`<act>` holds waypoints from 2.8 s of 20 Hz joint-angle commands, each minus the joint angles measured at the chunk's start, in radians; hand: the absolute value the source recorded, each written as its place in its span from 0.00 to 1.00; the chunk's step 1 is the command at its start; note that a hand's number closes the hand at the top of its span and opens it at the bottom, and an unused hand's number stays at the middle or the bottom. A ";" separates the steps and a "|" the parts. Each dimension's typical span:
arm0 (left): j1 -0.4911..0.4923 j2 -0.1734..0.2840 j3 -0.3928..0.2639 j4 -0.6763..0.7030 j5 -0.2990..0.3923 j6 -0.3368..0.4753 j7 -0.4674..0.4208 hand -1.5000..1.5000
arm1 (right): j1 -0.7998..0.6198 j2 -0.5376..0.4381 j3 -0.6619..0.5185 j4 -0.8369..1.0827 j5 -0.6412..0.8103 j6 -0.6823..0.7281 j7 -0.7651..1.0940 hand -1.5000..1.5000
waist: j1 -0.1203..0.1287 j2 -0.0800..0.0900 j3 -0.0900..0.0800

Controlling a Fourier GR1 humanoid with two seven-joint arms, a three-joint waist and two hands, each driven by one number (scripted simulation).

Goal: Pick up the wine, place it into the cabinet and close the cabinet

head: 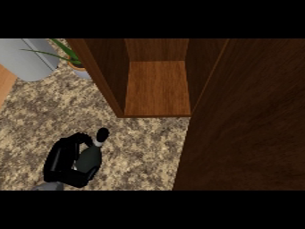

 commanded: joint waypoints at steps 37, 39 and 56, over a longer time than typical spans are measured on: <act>-0.300 -0.096 -0.281 -0.150 0.019 0.546 0.317 1.00 | 0.165 -0.119 -0.018 -0.198 -0.014 0.006 -0.077 0.00 | -0.018 0.009 -0.004; -0.333 -0.097 -0.285 -0.183 0.009 0.557 0.376 1.00 | 0.189 -0.123 -0.003 -0.223 -0.007 -0.004 -0.068 0.00 | -0.017 0.006 -0.004; -0.653 -0.097 -0.358 0.271 0.234 0.662 0.240 1.00 | 0.211 -0.117 -0.031 -0.179 -0.077 0.032 -0.155 0.00 | -0.042 0.014 -0.004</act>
